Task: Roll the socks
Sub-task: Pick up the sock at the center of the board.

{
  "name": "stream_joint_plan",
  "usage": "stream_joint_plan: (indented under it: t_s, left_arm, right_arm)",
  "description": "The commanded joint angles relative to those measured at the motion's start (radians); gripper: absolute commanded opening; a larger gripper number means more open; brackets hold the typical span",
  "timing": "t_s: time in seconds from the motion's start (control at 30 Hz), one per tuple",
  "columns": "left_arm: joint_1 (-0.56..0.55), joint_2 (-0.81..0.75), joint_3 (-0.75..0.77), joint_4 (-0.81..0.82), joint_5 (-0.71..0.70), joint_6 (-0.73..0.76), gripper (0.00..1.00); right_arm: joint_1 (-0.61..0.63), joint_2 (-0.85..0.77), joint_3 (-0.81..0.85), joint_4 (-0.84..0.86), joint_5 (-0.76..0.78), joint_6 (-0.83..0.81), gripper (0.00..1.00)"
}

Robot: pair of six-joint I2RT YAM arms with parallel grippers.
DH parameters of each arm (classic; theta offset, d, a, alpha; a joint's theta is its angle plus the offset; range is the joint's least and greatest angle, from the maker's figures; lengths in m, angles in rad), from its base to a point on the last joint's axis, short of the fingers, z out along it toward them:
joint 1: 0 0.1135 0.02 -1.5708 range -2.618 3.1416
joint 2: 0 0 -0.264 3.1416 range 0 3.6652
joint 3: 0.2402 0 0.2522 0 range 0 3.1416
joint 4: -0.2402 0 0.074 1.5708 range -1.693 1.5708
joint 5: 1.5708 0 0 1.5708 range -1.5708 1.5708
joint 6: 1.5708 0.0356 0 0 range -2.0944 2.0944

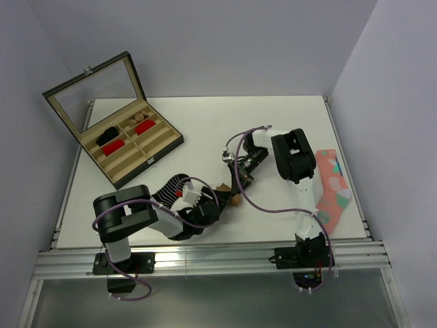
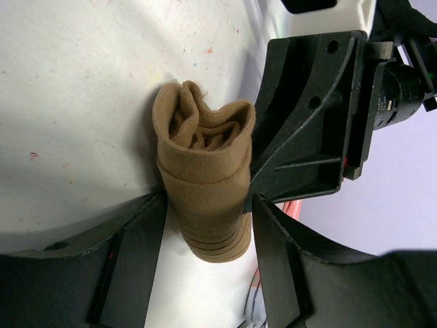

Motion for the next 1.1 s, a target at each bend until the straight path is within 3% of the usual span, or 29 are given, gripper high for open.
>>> stream_joint_plan:
  t_s: [0.0, 0.63, 1.07]
  left_arm:
    - [-0.004, 0.001, -0.039, -0.108, -0.015, 0.041, 0.59]
    - [-0.004, 0.018, -0.033, -0.045, -0.021, 0.075, 0.57]
    - [-0.004, 0.084, -0.017, 0.044, 0.045, 0.100, 0.52]
  right_arm:
    - [-0.004, -0.001, 0.011, -0.101, -0.049, -0.083, 0.03]
    - [0.013, -0.059, -0.081, -0.131, -0.079, -0.156, 0.03]
    - [0.031, -0.056, -0.037, -0.131, -0.077, -0.149, 0.02]
